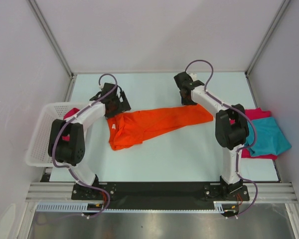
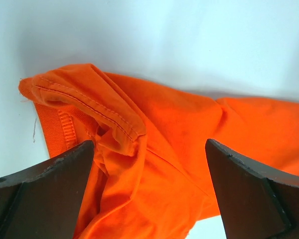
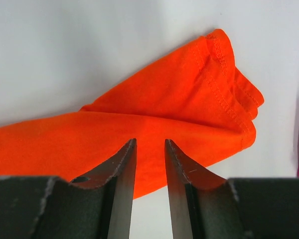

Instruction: Fold and stack the t-shirts

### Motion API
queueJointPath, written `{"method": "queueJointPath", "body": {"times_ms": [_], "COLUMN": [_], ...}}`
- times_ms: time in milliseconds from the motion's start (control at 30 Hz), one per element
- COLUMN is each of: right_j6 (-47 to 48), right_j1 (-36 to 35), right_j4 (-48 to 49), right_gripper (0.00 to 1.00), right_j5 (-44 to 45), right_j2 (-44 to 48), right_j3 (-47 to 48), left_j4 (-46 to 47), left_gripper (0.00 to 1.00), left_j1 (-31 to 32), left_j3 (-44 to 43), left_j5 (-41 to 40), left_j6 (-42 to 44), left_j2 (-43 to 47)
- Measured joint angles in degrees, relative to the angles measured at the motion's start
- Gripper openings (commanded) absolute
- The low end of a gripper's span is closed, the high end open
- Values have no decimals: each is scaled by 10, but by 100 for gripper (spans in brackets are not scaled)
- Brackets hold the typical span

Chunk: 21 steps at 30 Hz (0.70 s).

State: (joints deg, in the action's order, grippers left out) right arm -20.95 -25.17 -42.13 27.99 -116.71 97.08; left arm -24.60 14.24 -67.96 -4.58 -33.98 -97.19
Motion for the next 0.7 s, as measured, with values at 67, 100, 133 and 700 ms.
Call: {"method": "queueJointPath", "body": {"times_ms": [67,100,133,700], "right_j6": [0,0,0,0], "right_j1": [0,0,0,0], "right_j4": [0,0,0,1], "right_gripper": [34,34,34,32], "right_j5": [0,0,1,11], "right_j2": [1,3,4,30], "right_j3": [0,0,0,-33], "left_j4": [-2,-2,-3,-23], "left_gripper": [88,81,76,0], "left_j1": [0,0,0,0], "left_j3": [0,0,0,31], "left_j5": [-2,-3,-3,-18], "left_j6": [0,0,0,10], "left_j2": [-8,-13,-18,-8]}}
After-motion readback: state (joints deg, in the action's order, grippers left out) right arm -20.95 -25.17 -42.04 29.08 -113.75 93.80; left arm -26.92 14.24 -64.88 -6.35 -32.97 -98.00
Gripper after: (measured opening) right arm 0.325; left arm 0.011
